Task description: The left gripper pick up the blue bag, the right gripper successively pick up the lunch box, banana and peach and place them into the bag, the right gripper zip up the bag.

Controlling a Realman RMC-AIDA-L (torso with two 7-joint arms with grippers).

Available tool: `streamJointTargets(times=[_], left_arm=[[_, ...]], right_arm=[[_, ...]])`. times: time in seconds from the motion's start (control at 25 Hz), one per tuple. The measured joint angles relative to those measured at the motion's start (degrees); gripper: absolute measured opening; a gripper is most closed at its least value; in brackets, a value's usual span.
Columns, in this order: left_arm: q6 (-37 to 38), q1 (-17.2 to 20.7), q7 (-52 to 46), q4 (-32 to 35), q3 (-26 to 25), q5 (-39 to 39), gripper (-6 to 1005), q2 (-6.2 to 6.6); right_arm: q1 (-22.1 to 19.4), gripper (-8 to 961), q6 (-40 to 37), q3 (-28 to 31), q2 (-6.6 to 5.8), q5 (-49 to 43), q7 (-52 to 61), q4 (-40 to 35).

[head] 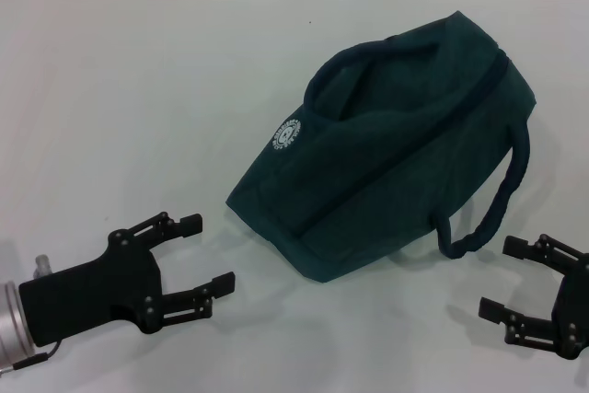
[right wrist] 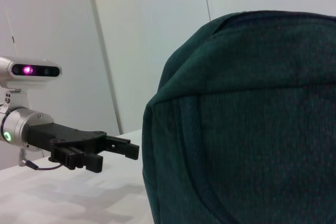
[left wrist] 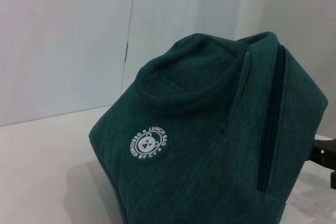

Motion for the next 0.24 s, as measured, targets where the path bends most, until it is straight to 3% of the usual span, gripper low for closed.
streamJointTargets(times=[0.24], left_arm=[[0.1, -0.1, 0.0, -0.1, 0.0, 0.2, 887, -0.02]], right_arm=[[0.0, 877, 0.0, 0.2, 0.00, 0.0, -0.1, 0.0]])
